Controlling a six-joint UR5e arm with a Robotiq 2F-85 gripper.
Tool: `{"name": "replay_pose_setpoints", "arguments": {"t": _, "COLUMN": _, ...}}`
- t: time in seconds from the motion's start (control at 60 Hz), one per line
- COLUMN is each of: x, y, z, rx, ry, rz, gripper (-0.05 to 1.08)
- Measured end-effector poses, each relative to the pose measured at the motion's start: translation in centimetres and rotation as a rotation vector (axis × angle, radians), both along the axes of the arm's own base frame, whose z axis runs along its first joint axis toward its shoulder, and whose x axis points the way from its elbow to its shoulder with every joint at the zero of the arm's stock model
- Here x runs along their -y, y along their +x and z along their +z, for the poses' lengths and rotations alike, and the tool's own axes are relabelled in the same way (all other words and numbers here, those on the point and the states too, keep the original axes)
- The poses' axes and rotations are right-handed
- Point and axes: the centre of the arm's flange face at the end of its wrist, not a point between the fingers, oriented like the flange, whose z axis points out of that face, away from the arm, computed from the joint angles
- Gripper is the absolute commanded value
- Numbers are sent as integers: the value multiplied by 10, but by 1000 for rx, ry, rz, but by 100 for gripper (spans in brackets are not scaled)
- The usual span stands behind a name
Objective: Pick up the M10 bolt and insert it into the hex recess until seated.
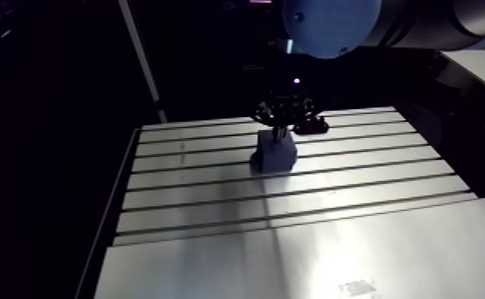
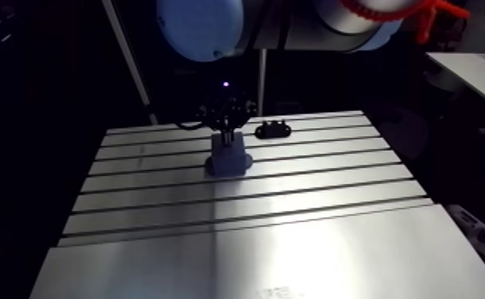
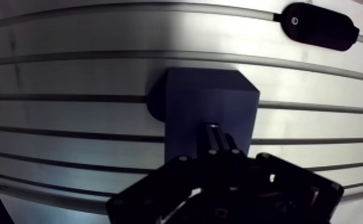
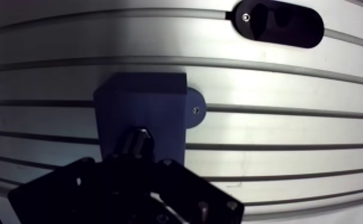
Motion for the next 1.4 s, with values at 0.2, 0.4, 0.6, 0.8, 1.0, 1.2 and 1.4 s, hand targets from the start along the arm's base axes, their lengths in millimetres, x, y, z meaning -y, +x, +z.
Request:
{"name": "replay_pose_setpoints", "arguments": {"t": 0.2, "x": 0, "y": 1, "z": -1, "rx": 3, "ry": 0, "rz": 1, "gripper": 108}}
{"name": "replay_pose_setpoints", "arguments": {"t": 0.4, "x": 0, "y": 1, "z": -3, "rx": 5, "ry": 0, "rz": 2, "gripper": 108}}
{"name": "replay_pose_setpoints", "arguments": {"t": 0.6, "x": 0, "y": 1, "z": -5, "rx": 9, "ry": 0, "rz": 8, "gripper": 108}}
{"name": "replay_pose_setpoints", "arguments": {"t": 0.8, "x": 0, "y": 2, "z": -6, "rx": 10, "ry": 0, "rz": 11, "gripper": 108}}
{"name": "replay_pose_setpoints", "arguments": {"t": 1.0, "x": 0, "y": 2, "z": -6, "rx": 11, "ry": -1, "rz": 11, "gripper": 108}}
{"name": "replay_pose_setpoints", "arguments": {"t": 1.2, "x": 0, "y": 2, "z": -6, "rx": 12, "ry": -4, "rz": 12, "gripper": 108}}
{"name": "replay_pose_setpoints", "arguments": {"t": 1.4, "x": 0, "y": 0, "z": 0, "rx": 4, "ry": -3, "rz": 13, "gripper": 108}}
